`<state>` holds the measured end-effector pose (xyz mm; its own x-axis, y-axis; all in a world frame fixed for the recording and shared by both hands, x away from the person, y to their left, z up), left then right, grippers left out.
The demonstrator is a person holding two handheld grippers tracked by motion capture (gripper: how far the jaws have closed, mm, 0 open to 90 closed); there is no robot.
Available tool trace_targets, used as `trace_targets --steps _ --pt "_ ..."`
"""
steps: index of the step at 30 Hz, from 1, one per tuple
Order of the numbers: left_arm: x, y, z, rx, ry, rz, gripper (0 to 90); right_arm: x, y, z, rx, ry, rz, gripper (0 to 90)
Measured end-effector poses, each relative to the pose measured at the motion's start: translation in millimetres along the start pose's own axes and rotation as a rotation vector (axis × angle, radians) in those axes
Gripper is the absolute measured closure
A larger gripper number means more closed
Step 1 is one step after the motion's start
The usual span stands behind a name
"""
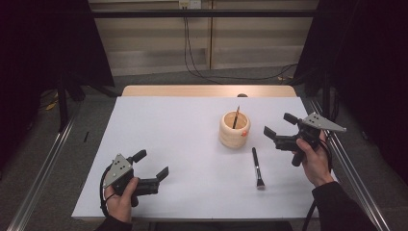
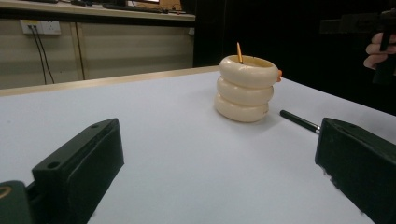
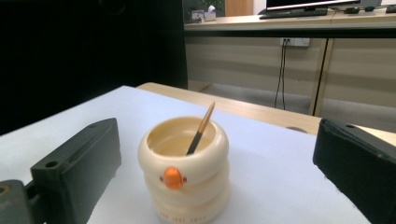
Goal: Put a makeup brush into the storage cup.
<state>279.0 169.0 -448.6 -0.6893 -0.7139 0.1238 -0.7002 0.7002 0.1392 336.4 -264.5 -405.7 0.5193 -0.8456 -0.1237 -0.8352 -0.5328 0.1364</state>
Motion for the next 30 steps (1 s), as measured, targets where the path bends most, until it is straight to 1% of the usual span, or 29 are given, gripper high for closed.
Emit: trace_targets --steps 1,2,3,4,5,7,8,9,10,11,13,14,16,17,18,19,20,24,25,26,28,29,30 --pt "0.2 0.1 0.1 -0.005 -0.006 0.004 1.0 0.2 1.9 1.4 -0.003 0.008 0.005 0.9" --pt "0.3 0.4 0.0 -0.007 -0.011 -0.002 1.0 -0.4 4.2 2.5 -0.012 0.009 0.0 0.9" --pt "0.6 0.4 0.0 -0.004 -0.011 0.001 1.0 -0.8 7.1 2.6 -0.011 0.011 0.004 0.9" --pt "0.7 0.5 0.0 -0.004 -0.012 0.0 1.0 -0.4 10.5 2.3 0.005 0.021 0.013 0.8" --pt "0.7 0.4 0.1 -0.005 -0.012 0.002 1.0 0.0 13.1 2.2 0.015 0.014 0.026 0.6" --pt "0.5 0.1 0.5 -0.007 -0.011 0.0 1.1 0.6 17.6 3.6 0.013 0.006 0.015 0.7" --pt "0.6 0.3 0.4 -0.008 -0.012 0.0 1.1 0.9 19.9 4.7 0.008 0.014 0.022 1.1" --pt "0.6 0.4 -0.2 -0.003 -0.019 0.002 1.1 0.6 21.8 5.6 0.01 0.01 0.024 1.7" --pt "0.9 0.6 -0.3 -0.002 -0.014 -0.005 1.0 0.4 23.8 6.6 0.004 0.008 0.02 1.3" --pt "0.9 0.7 -0.2 -0.001 -0.012 -0.001 1.1 -0.2 25.5 7.0 0.005 0.005 0.025 1.3" --pt "0.3 1.3 -0.1 -0.005 -0.008 0.0 1.2 -1.9 29.2 7.7 0.006 0.008 0.018 1.3" --pt "-0.2 1.6 -0.5 -0.004 -0.012 -0.01 1.2 -2.5 31.2 8.5 0.006 0.011 0.012 1.3" --pt "-0.2 1.8 -0.8 0.001 -0.008 -0.011 1.2 -2.7 36.6 11.6 -0.004 0.019 0.011 1.3" --pt "-0.4 2.1 -0.8 0.001 -0.01 -0.009 1.2 -2.4 39.0 12.7 -0.003 0.007 0.016 1.3" --pt "-0.1 2.3 -1.0 0.003 -0.006 -0.01 1.1 -1.6 41.9 14.0 -0.008 0.007 0.017 1.3" --pt "-0.2 3.0 -1.0 0.001 -0.012 -0.005 1.2 -0.8 44.7 15.1 -0.01 0.01 0.028 1.3" --pt "-0.1 3.2 -1.1 0.0 -0.016 -0.004 1.2 -0.6 47.4 16.0 -0.014 0.007 0.026 1.3" --pt "1.8 2.7 -1.2 0.004 -0.009 -0.005 1.1 0.5 59.4 18.0 -0.009 0.004 0.042 1.3" --pt "2.3 2.6 -1.1 0.003 -0.009 -0.003 1.1 -0.1 62.0 18.7 -0.005 0.009 0.044 1.3" --pt "2.6 2.4 -1.2 0.003 -0.011 -0.005 1.1 -1.1 65.6 19.1 0.003 0.017 0.057 1.3" --pt "3.0 2.7 -1.1 0.003 -0.009 -0.008 1.1 -5.6 72.8 21.7 0.004 0.025 0.048 1.3" --pt "3.2 2.7 -1.1 0.003 -0.009 -0.005 1.1 -7.0 76.2 23.1 0.008 0.019 0.054 1.3" --pt "3.5 2.8 -1.3 0.005 -0.01 -0.011 1.2 -7.2 80.0 24.9 0.005 0.019 0.058 1.3"
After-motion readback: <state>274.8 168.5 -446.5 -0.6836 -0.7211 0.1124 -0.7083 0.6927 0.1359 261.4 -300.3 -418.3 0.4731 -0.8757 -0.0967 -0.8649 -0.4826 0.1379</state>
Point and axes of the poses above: each handheld gripper's, and its own axes: y roughly backward along the jaws, z roughly out of its underside, x roughly to its right, the point moved 5 cm from there along -y, roughly forward along the jaws, and after that the axes turned 3 degrees about x, right-handed, at the moved point
